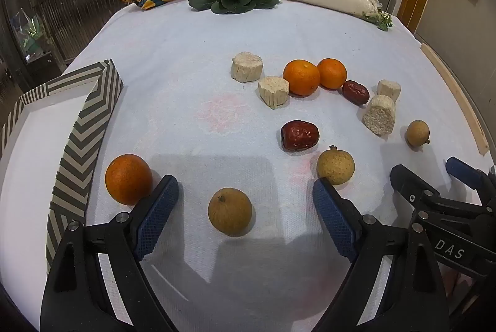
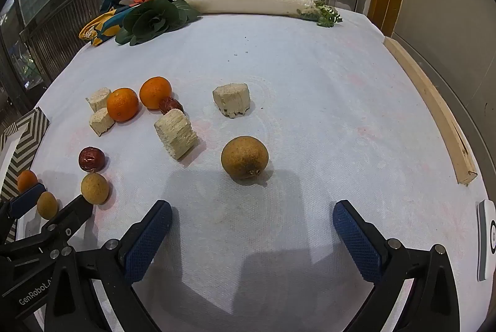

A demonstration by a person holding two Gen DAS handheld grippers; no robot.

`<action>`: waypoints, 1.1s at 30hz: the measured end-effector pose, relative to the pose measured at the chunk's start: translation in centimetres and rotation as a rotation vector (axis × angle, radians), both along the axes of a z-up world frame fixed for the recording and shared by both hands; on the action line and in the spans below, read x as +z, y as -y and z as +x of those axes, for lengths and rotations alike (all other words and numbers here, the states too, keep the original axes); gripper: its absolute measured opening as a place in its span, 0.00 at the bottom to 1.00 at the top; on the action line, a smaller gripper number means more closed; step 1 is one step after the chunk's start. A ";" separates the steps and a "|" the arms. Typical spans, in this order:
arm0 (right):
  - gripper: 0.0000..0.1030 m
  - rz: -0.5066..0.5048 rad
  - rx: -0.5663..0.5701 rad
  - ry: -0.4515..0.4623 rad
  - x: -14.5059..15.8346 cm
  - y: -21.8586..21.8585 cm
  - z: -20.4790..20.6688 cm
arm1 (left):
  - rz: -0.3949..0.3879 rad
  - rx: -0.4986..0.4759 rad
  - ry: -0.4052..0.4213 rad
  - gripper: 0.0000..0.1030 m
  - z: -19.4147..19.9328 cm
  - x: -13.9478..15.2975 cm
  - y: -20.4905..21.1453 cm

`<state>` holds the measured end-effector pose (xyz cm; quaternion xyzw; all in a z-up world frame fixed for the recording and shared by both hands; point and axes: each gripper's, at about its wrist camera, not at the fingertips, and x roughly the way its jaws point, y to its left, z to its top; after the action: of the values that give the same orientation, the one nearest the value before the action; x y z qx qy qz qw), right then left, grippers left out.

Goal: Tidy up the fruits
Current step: 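Move both tools toward the round brown fruits on the table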

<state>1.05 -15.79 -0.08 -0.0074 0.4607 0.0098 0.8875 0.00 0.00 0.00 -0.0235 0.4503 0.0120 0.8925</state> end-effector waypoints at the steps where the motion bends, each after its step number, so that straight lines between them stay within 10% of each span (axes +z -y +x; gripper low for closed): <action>1: 1.00 0.001 0.000 0.000 0.0 0.0 0.0 | 0.000 0.000 0.000 0.87 0.0 0.0 0.0; 33: 0.97 0.093 0.087 0.155 2.7 2.1 -4.3 | 0.001 -0.047 -0.031 0.99 0.1 -0.1 -0.1</action>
<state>-3.29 -17.91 2.65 0.0134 0.3887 0.0690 0.9187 0.12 0.10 -0.10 -0.0122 0.4643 -0.0084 0.8855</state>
